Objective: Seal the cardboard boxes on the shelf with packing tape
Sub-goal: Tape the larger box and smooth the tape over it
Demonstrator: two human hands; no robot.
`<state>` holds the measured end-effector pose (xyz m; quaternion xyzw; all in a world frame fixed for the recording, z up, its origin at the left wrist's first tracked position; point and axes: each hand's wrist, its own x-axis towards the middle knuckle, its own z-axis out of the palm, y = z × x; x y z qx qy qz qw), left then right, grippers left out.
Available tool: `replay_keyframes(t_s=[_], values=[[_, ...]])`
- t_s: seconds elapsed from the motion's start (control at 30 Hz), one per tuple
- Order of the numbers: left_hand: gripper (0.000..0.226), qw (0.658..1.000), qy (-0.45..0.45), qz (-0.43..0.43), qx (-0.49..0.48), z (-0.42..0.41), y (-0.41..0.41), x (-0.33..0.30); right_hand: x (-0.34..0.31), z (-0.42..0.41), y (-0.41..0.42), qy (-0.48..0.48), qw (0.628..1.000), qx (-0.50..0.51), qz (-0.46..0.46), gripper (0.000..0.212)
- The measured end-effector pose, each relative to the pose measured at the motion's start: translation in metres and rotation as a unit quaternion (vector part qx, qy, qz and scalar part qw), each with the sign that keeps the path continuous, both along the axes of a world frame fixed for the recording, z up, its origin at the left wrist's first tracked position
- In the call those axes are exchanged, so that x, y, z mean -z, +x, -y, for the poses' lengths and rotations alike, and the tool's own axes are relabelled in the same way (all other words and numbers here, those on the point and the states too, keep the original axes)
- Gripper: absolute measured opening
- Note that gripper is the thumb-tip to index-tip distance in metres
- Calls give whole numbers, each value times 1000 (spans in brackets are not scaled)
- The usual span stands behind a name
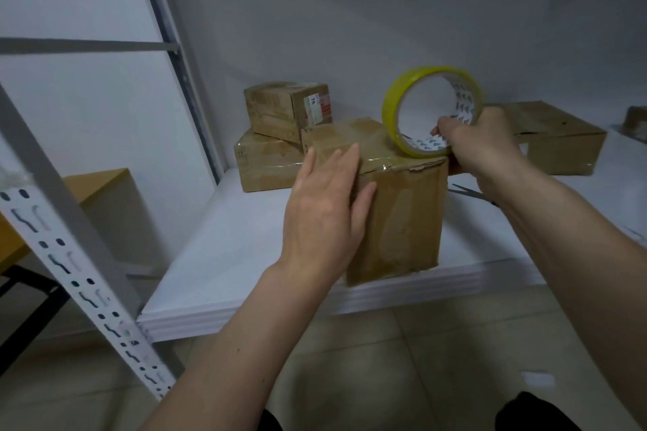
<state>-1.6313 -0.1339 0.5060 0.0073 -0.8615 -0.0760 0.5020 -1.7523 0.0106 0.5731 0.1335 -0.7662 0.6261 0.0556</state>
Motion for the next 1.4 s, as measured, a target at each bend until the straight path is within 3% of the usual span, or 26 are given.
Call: replay_keyframes(t_s=[0.27, 0.4, 0.63, 0.77, 0.83, 0.93, 1.03, 1.23, 1.4], values=[[55, 981, -63, 151, -108, -33, -2, -23, -8, -7, -5, -13, 997, -68, 12, 18], [70, 964, -63, 228, -119, -49, -3, -36, -4, -7, -3, -23, 997, -66, 17, 13], [71, 963, -90, 227, -116, -51, -9, -38, 21, 6, 3, -55, 996, -65, 15, 18], [72, 960, -88, 240, -118, -45, -5, -33, 7, 8, -2, -4, 998, -51, -33, 38], [75, 959, -92, 239, -117, -44, -3, -32, 1, 5, -5, 2, 998, -46, -36, 32], [76, 960, -91, 237, -116, -43, -3, -30, -1, -8, -13, -94, 991, -64, 69, 20], [77, 963, -93, 225, -119, -45, -3, -30, 3, -20, -17, -167, 966, -122, 154, 24], [82, 957, -96, 238, -134, -50, -6, -31, 16, -18, -22, -183, 953, -159, 181, 20], [68, 958, -66, 250, -124, -57, -14, -35, 18, -13, -22, -178, 964, -130, 150, 11]])
